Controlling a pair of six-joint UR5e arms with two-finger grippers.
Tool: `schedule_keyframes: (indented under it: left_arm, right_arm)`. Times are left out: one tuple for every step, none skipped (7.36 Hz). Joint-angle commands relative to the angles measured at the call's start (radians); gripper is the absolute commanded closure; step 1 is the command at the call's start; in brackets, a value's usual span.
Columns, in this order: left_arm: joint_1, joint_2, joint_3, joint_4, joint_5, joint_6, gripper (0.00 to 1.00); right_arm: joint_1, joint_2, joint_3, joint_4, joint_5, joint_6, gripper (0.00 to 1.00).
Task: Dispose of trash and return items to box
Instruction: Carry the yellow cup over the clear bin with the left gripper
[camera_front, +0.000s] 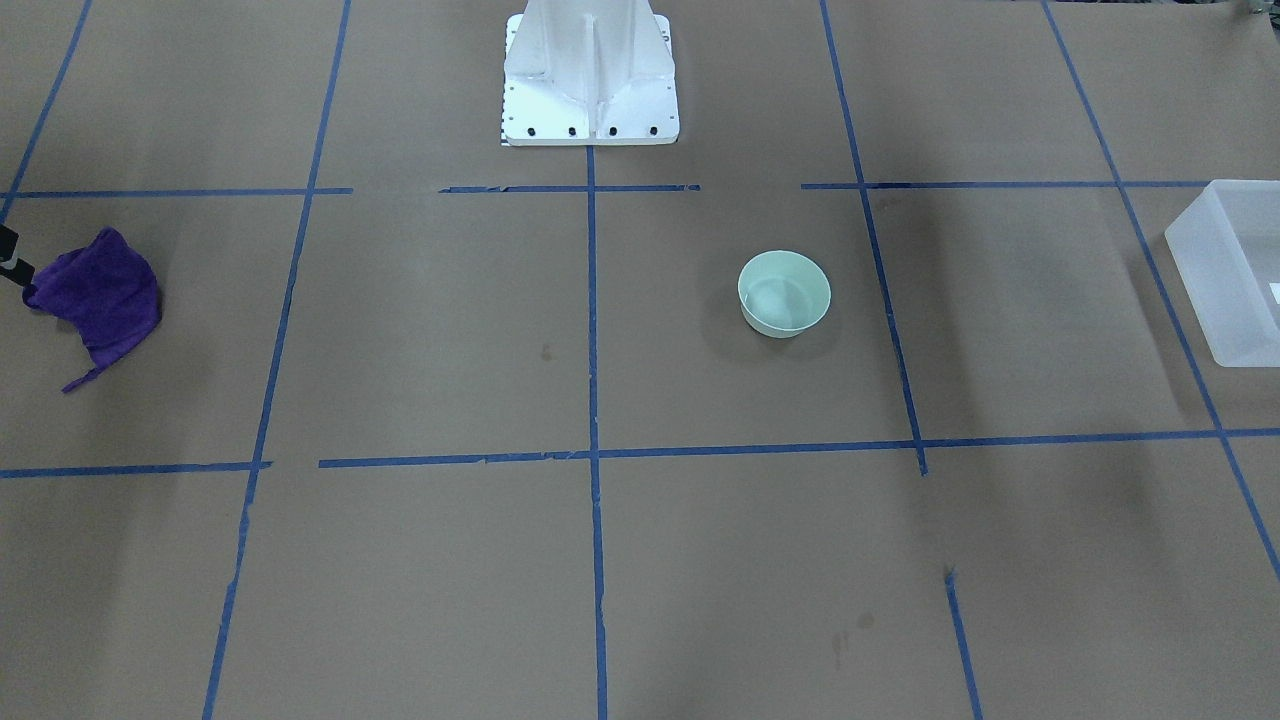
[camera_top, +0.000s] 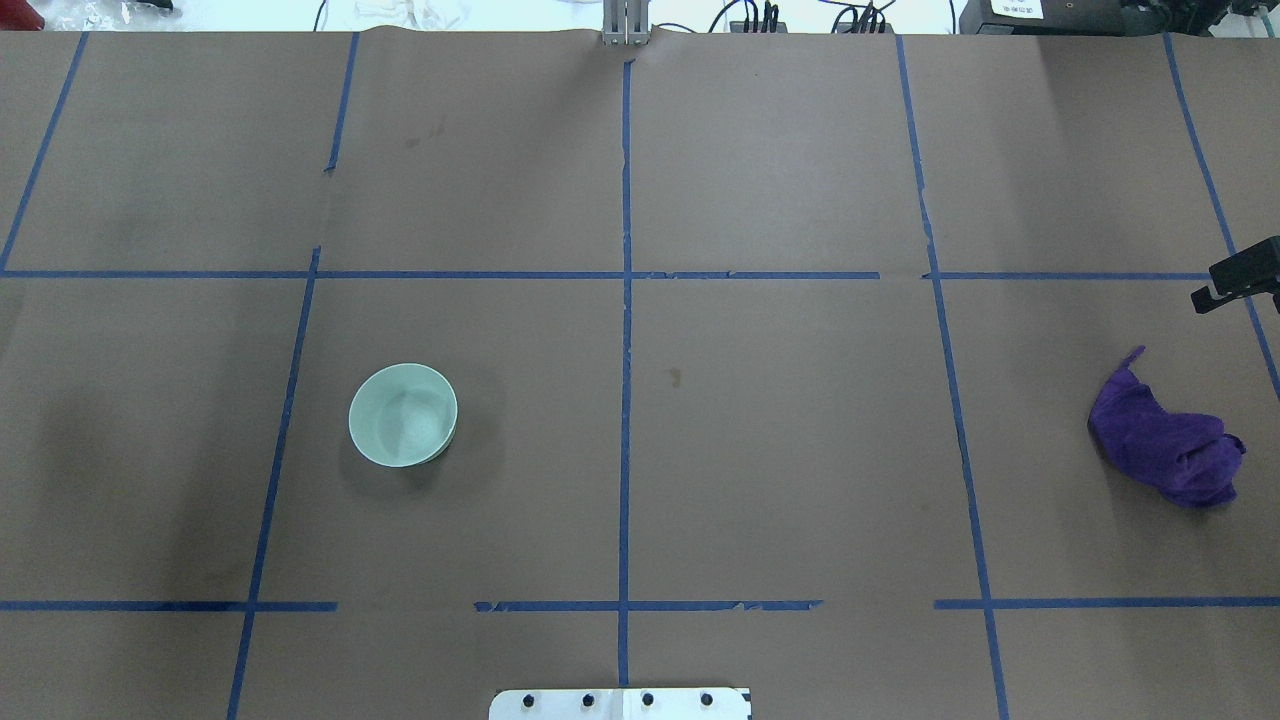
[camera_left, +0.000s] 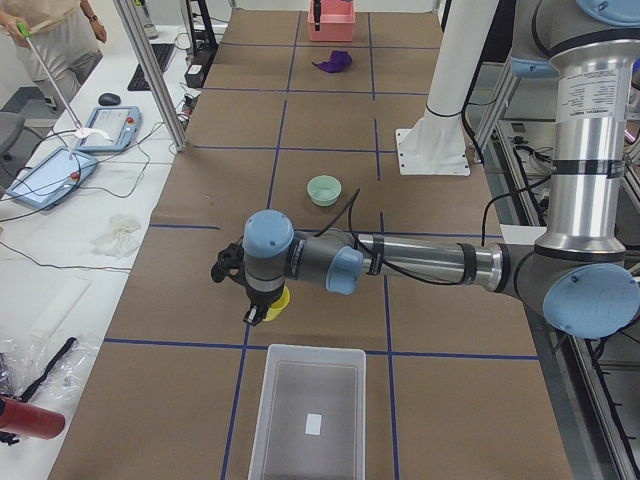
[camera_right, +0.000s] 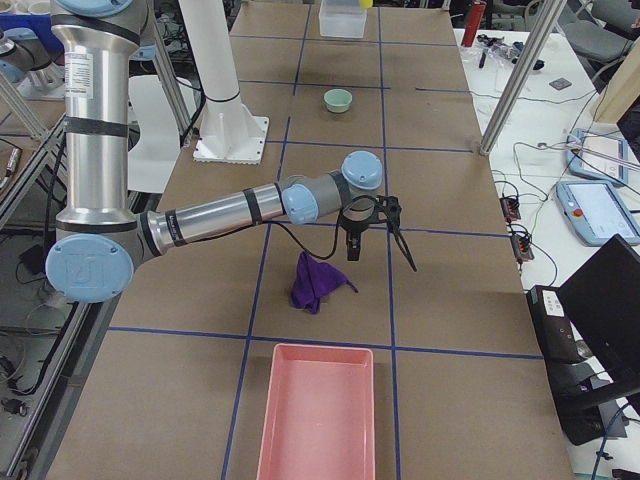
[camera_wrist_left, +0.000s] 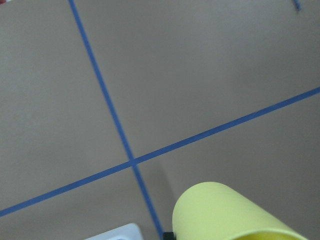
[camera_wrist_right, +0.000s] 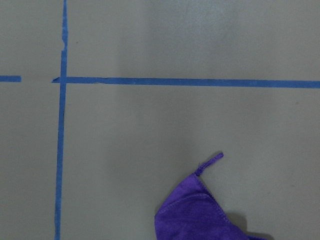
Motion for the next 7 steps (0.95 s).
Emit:
schedule_keyframes:
  left_arm:
    - [-0.011,0.055,0.072,0.023,0.000,0.020,1.00]
    - [-0.011,0.081,0.078,0.023,0.001,0.015,1.00]
    - [-0.011,0.107,0.086,0.020,-0.002,0.015,1.00]
    - [-0.010,0.103,0.126,0.012,-0.003,0.011,1.00]
    - [-0.007,0.089,0.172,0.001,-0.006,0.011,1.00]
    - [-0.007,0.089,0.172,0.001,-0.012,-0.024,1.00]
    - [-0.002,0.089,0.181,-0.014,-0.016,-0.052,1.00]
  right_arm:
    - [-0.001,0.001,0.000,0.000,-0.001,0.000,0.00]
    - [-0.001,0.001,0.001,-0.001,-0.001,0.000,0.00]
    - [-0.001,0.001,0.001,-0.001,-0.001,0.000,0.00]
    - [-0.001,0.001,0.001,-0.001,-0.001,0.002,0.00]
    - [-0.001,0.001,0.001,-0.001,-0.001,0.002,0.00]
    - [-0.001,0.001,0.001,-0.001,-0.001,0.002,0.00]
    - [-0.001,0.001,0.001,-0.001,-0.001,0.002,0.00]
